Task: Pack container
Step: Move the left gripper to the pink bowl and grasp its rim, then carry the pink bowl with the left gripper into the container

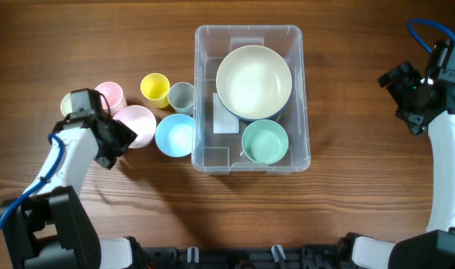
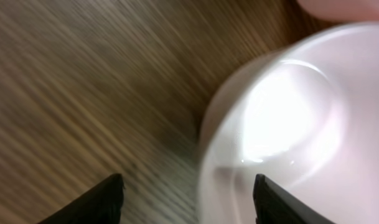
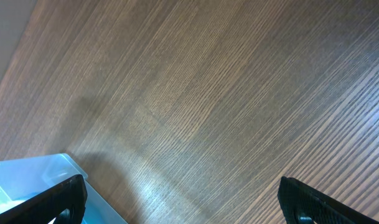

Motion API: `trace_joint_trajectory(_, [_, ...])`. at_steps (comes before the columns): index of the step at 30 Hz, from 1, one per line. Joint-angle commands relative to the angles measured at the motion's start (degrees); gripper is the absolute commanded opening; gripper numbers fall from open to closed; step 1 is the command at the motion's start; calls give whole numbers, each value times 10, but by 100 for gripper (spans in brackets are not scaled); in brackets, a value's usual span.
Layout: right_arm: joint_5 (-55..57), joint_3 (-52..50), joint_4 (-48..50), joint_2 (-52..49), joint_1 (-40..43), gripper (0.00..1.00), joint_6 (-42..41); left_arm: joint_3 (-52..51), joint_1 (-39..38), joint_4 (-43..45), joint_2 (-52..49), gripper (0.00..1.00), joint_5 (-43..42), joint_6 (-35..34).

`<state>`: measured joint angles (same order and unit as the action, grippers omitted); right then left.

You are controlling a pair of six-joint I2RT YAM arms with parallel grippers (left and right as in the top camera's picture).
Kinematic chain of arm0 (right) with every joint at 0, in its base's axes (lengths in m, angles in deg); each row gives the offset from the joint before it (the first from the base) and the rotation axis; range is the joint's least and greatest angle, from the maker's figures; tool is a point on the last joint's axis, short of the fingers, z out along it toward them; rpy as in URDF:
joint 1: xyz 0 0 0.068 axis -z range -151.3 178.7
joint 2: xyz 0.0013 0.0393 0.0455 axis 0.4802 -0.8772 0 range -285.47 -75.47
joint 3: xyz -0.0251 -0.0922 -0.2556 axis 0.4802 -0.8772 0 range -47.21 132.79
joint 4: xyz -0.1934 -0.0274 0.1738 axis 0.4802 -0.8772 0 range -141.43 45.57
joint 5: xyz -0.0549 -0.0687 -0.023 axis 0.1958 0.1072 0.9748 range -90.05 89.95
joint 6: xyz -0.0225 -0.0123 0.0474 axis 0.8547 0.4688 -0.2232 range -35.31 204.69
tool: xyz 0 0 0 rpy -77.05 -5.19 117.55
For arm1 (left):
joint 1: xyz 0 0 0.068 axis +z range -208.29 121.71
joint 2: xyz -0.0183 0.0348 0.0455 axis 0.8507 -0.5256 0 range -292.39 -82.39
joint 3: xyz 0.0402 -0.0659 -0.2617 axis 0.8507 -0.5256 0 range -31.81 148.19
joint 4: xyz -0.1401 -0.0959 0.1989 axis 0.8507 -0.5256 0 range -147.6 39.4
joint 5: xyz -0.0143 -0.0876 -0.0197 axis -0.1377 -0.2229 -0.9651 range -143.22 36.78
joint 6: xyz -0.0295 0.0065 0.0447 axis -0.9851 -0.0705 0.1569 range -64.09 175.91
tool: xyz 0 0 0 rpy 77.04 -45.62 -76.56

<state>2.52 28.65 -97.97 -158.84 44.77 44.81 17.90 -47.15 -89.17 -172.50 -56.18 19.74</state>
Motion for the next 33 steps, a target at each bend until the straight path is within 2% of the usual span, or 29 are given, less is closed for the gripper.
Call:
trace_joint_trajectory(1, [0, 6, 2, -5, 1, 99, -8, -15, -26, 20, -11, 66, -6, -1])
trace_joint_trajectory(4, [0, 6, 2, -5, 1, 100, -8, -15, -37, 20, -22, 53, 1, -1])
trace_joint_trajectory(6, [0, 6, 2, -5, 1, 99, -8, -15, -35, 17, -21, 29, 0, -2])
trace_joint_trajectory(10, [0, 6, 2, -5, 1, 100, -8, -12, -18, -11, -17, 4, 0, -8])
trace_joint_trajectory(16, [0, 6, 2, -5, 1, 99, -8, 32, 0, -108, 37, 4, 0, -8])
trace_joint_trajectory(21, [0, 6, 2, -5, 1, 100, -8, 114, -23, -185, 138, 4, -9, -1])
trace_joint_trajectory(26, [0, 6, 2, -5, 1, 100, -8, 163, -157, -156, 219, 4, -33, 14])
trace_joint_trajectory(30, [0, 6, 2, -5, 1, 100, -8, 163, -310, -85, 204, 4, -36, 58])
trace_joint_trajectory(33, [0, 6, 2, -5, 1, 100, -8, 163, -415, -31, 158, 4, -2, 62])
